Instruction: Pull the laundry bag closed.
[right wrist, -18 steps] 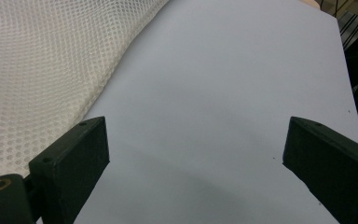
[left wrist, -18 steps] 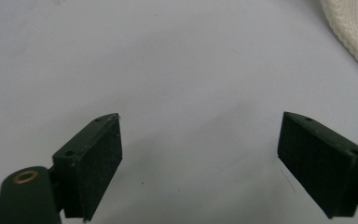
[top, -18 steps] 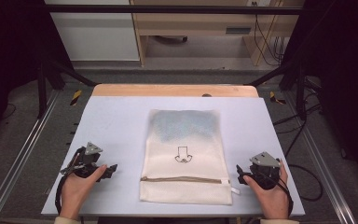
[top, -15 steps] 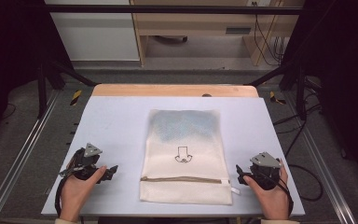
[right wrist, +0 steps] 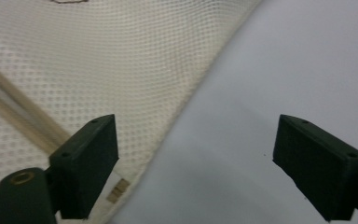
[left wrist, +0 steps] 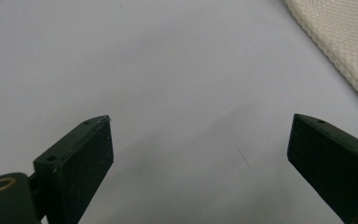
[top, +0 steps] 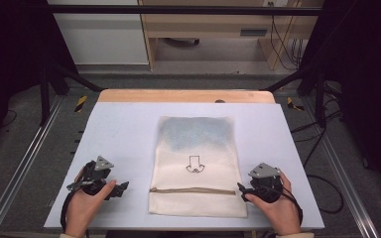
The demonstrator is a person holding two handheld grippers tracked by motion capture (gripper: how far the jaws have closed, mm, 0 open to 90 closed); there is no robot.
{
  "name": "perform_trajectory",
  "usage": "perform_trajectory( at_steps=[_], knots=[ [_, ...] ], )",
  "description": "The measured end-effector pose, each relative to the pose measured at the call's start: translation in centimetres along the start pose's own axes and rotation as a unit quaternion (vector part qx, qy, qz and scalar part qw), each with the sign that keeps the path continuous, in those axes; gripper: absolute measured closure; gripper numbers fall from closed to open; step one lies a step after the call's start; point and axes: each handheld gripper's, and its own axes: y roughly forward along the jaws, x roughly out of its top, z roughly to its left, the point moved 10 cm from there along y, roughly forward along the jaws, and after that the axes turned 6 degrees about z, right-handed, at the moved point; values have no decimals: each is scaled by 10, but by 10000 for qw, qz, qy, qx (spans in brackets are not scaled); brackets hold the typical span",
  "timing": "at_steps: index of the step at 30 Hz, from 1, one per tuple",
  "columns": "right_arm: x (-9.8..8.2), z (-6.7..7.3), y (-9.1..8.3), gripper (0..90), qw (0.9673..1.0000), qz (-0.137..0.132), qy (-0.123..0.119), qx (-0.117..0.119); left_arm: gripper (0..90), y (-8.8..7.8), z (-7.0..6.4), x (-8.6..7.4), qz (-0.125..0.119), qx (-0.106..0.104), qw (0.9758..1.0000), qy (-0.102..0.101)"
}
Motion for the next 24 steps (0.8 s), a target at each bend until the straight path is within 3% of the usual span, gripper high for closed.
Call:
perform_trajectory(
  at_steps=[5, 7, 8, 11, 12, 17, 18, 19, 24],
  knots=[
    [14, 15, -2, 185, 9988, 127, -303, 354, 68, -1, 0, -3, 7, -4, 10000, -18],
    [18, 17, -3, 197, 9983, 145, -402, 388, 67, -2, 1, -3, 10, 5, 10000, -13],
    [22, 22, -3, 194, 9966, 307, -563, 522, 68, -1, 1, -4, 24, 33, 10000, -12],
    [27, 26, -3, 192, 9947, 492, -712, 552, 68, 0, 0, -3, 56, 34, 10000, -25],
    [35, 30, -4, 197, 9926, 572, -858, 638, 67, 2, -2, -3, 81, 29, 10000, -6],
    [54, 40, -5, 210, 9894, 683, -953, 857, 67, 0, 0, -2, 71, 142, 9999, 31],
    [61, 48, -4, 260, 9872, 766, -1090, 873, 65, -1, 2, -2, 48, 203, 9998, 38],
    [61, 48, -4, 260, 9872, 766, -1090, 873, 65, -2, 2, -2, 24, 218, 9998, 28],
    [73, 80, -1, 335, 9763, 1076, -1446, 1197, 66, -3, 1, 0, -31, 55, 10000, 40]
  ],
)
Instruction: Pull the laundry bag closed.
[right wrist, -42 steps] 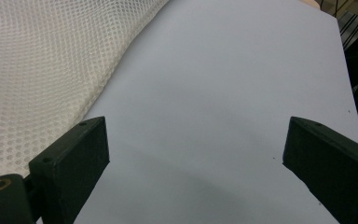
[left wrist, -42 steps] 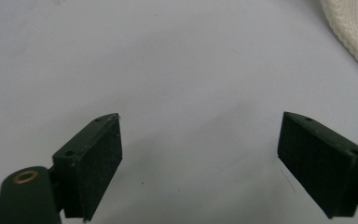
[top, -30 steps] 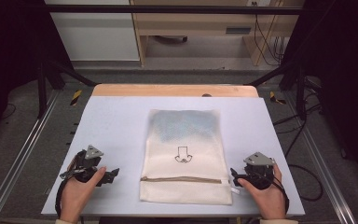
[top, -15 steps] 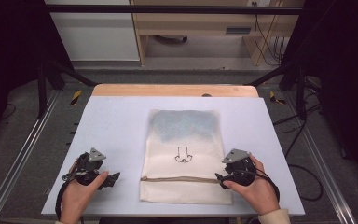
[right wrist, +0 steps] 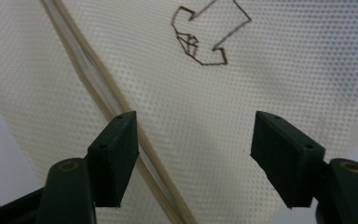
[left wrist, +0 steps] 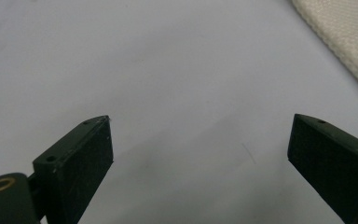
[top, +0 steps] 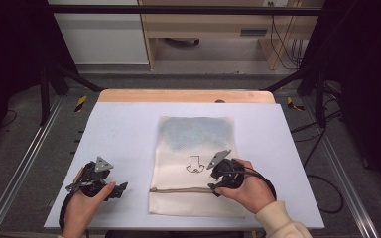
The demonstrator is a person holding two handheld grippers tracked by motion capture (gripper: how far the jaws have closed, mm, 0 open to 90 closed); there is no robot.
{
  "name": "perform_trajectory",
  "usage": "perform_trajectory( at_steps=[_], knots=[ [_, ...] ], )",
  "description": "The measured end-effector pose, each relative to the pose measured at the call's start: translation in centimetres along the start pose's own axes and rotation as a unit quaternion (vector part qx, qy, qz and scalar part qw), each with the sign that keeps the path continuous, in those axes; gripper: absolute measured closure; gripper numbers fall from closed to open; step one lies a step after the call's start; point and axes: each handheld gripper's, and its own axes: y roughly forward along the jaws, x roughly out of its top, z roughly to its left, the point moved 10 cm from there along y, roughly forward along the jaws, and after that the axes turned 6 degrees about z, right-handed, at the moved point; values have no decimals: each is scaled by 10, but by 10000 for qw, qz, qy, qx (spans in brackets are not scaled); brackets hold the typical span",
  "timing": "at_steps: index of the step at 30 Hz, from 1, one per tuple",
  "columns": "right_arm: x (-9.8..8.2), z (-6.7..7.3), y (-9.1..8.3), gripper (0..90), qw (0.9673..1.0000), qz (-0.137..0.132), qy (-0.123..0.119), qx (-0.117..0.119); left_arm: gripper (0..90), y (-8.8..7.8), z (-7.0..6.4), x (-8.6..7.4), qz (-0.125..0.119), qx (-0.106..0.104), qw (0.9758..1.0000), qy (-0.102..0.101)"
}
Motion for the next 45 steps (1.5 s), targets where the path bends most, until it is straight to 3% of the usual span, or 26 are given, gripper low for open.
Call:
perform_trajectory(
  at_steps=[5, 6, 8, 13, 16, 21, 24, 33, 36, 38, 39, 45],
  knots=[
    [17, 13, 0, 368, 9994, 73, -264, 202, 67, -5, 0, 5, -248, -100, 9996, -67],
    [28, 19, 0, 400, 9987, 62, -399, 301, 68, -7, -1, 5, -316, -181, 9993, -120],
    [38, 25, 0, 412, 9979, 48, -508, 396, 68, -8, 2, 5, -359, -132, 9992, -153],
    [59, 36, 6, 444, 9958, -45, -717, 562, 68, -10, 5, 3, -395, -118, 9989, -231],
    [73, 43, 9, 494, 9931, 14, -1001, 615, 68, -7, 9, 0, -297, -5, 9994, -195],
    [81, 46, 16, 561, 9924, 96, -1067, 599, 71, 0, 8, -1, -223, 41, 9997, -77],
    [88, 50, 16, 586, 9924, -16, -1101, 557, 70, 1, 8, -3, -201, 142, 9997, -34],
    [96, 70, 18, 674, 9892, 38, -1303, 672, 71, 0, 11, -3, -201, 77, 9997, -71],
    [101, 80, 21, 734, 9854, 27, -1464, 867, 75, 1, 13, -4, -124, 72, 9998, -111],
    [103, 83, 22, 744, 9849, 37, -1475, 905, 78, 1, 13, -4, -116, 69, 9999, -108],
    [107, 89, 26, 766, 9824, 25, -1572, 1007, 85, 1, 14, -4, -128, 84, 9998, -105],
    [115, 103, 34, 785, 9787, 57, -1715, 1126, 91, 2, 15, -7, -45, 86, 9999, -107]
  ],
)
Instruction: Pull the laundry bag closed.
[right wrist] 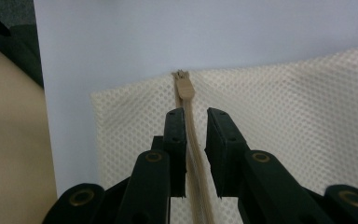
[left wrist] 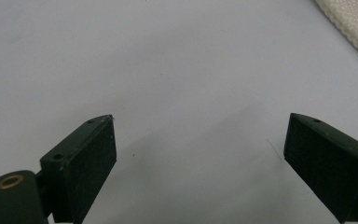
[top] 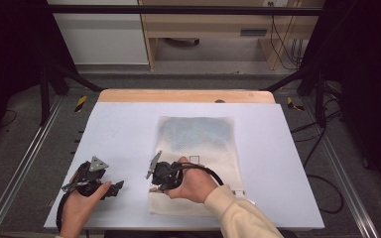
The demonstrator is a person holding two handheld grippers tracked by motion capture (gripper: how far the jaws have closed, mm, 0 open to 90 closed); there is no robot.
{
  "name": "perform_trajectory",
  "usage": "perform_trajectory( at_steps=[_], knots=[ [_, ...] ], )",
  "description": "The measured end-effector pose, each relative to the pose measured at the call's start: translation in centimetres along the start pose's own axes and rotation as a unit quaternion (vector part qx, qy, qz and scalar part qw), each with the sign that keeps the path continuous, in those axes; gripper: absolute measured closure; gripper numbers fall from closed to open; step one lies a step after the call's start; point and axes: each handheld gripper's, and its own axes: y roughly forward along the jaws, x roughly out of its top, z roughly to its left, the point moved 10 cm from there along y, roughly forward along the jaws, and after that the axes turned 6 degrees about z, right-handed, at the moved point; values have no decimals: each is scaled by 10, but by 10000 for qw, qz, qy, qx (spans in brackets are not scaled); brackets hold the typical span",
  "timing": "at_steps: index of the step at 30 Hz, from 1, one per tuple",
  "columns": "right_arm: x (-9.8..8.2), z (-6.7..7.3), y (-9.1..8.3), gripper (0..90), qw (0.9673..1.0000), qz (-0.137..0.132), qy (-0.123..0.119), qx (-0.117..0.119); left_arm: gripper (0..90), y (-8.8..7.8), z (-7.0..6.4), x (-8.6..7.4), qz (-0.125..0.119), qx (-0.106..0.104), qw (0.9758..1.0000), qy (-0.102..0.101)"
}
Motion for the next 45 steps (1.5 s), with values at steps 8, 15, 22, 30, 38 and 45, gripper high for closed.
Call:
perform_trajectory(
  at_steps=[8, 15, 22, 30, 38, 45],
  knots=[
    [13, 2, 11, 788, 9999, -71, -11, 92, 92, 0, 0, 2, -1, 5, 10000, -2],
    [19, 1, 22, 779, 9998, -2, 68, 204, 97, 0, -1, 3, -11, 2, 10000, 57],
    [21, 2, 27, 755, 9996, 87, 56, 255, 100, -3, -4, 3, -1, -56, 10000, 66],
    [20, 2, 34, 759, 9992, 259, 16, 294, 109, -6, -11, 2, -4, -277, 9996, -42],
    [19, 3, 34, 817, 9989, 323, -12, 351, 110, -10, -18, 3, -76, -418, 9991, -45],
    [22, 5, 24, 819, 9987, 348, -35, 376, 107, -18, -28, 3, -224, -650, 9976, -41]
  ],
)
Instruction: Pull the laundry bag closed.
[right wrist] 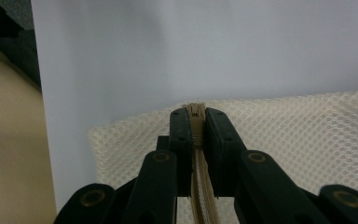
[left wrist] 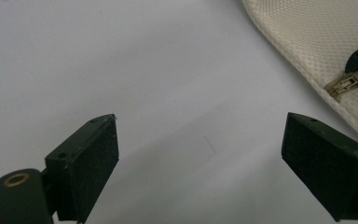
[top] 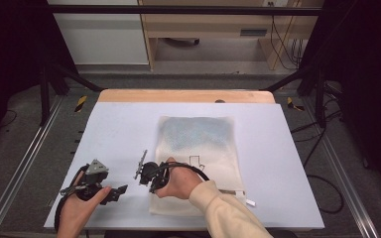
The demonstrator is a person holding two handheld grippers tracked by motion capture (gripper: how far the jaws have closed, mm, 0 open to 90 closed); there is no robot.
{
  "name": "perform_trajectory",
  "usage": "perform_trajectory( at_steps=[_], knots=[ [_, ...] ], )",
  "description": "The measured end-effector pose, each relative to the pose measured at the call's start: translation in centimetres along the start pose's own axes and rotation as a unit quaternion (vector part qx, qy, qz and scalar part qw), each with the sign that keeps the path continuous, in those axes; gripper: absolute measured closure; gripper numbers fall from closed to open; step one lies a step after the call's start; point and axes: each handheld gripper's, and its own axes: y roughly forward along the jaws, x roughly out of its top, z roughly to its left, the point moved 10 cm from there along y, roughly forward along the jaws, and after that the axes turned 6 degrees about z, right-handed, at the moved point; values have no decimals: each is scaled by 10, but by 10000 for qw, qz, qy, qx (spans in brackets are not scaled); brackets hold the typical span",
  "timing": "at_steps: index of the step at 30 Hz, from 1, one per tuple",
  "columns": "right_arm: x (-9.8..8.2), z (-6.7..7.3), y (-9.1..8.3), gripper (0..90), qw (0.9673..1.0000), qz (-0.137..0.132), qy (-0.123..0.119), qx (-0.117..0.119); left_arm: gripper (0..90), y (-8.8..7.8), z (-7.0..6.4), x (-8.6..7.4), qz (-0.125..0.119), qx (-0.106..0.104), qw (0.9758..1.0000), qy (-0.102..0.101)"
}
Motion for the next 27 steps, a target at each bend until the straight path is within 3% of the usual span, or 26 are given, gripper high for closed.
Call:
perform_trajectory(
  at_steps=[5, 14, 21, 24, 27],
  knots=[
    [4, -1, -9, 819, 9999, 32, -148, -59, 106, -2, -8, 0, 38, -165, 9998, 135],
    [5, 0, -18, 820, 9997, 100, -195, -68, 88, 4, -15, -1, 176, -200, 9994, 223],
    [5, 1, -23, 821, 9996, 94, -241, -130, 88, 3, -20, 1, 116, -297, 9993, 176],
    [5, 2, -26, 821, 9995, 80, -273, -134, 83, -1, -19, 3, 53, -185, 9997, 134],
    [6, 1, -28, 822, 9995, 67, -285, -148, 78, -5, -19, 5, -13, -231, 9997, 79]
  ],
)
